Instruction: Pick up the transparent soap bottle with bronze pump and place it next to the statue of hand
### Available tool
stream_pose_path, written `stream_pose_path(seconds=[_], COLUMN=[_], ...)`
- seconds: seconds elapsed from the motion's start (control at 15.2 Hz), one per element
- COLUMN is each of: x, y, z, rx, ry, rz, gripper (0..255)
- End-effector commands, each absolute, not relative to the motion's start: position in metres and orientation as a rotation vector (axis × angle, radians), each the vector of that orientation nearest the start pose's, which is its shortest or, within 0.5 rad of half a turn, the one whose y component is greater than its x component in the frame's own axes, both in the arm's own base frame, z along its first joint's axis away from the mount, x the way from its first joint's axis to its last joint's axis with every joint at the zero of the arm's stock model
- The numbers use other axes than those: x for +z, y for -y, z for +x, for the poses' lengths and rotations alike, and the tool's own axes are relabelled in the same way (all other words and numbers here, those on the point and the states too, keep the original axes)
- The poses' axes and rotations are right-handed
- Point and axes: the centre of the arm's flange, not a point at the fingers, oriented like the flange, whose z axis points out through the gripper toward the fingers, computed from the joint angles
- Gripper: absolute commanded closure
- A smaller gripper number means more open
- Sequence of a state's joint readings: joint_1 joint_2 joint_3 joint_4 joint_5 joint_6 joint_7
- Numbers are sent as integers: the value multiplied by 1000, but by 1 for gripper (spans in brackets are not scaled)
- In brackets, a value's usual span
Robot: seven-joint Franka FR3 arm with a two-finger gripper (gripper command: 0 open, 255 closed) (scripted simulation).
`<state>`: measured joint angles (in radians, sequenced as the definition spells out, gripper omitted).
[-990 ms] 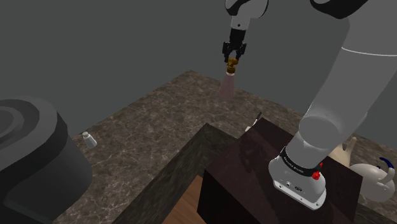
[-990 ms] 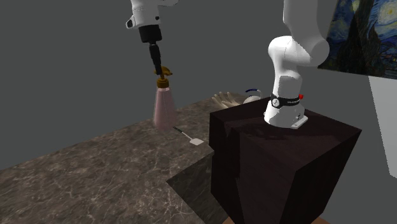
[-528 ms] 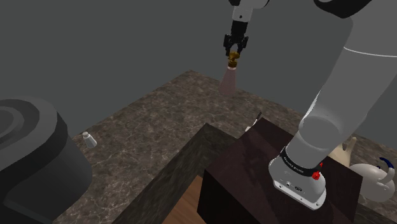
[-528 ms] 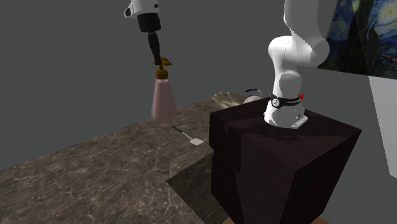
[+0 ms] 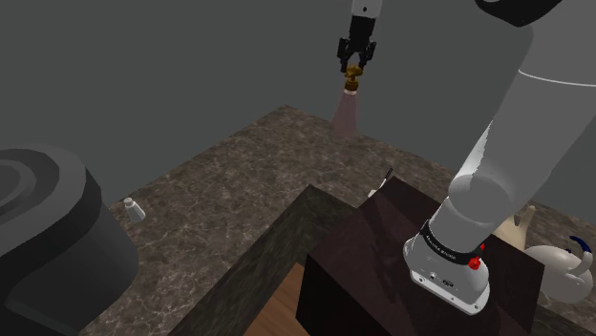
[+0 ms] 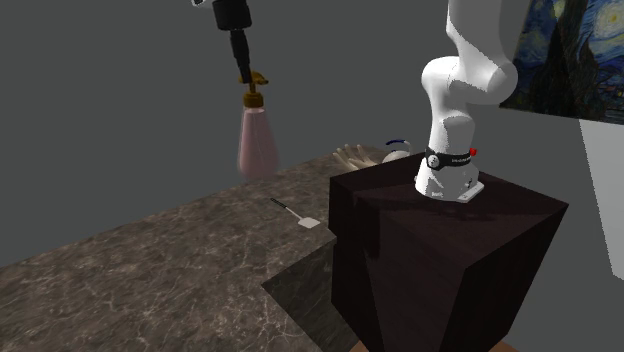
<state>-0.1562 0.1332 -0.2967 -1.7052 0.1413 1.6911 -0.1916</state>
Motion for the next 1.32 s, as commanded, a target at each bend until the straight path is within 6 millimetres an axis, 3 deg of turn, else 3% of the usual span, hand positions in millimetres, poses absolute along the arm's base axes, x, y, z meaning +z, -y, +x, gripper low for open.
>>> stream_pose_path(seconds=[0.0,0.86,1.25], x=[510,575,555], y=[238,238,295], z=[536,536,485], rx=[153,153,153], ry=[-431,-431,-431], rz=[-2967,-2967,-2967], gripper=[255,255,255])
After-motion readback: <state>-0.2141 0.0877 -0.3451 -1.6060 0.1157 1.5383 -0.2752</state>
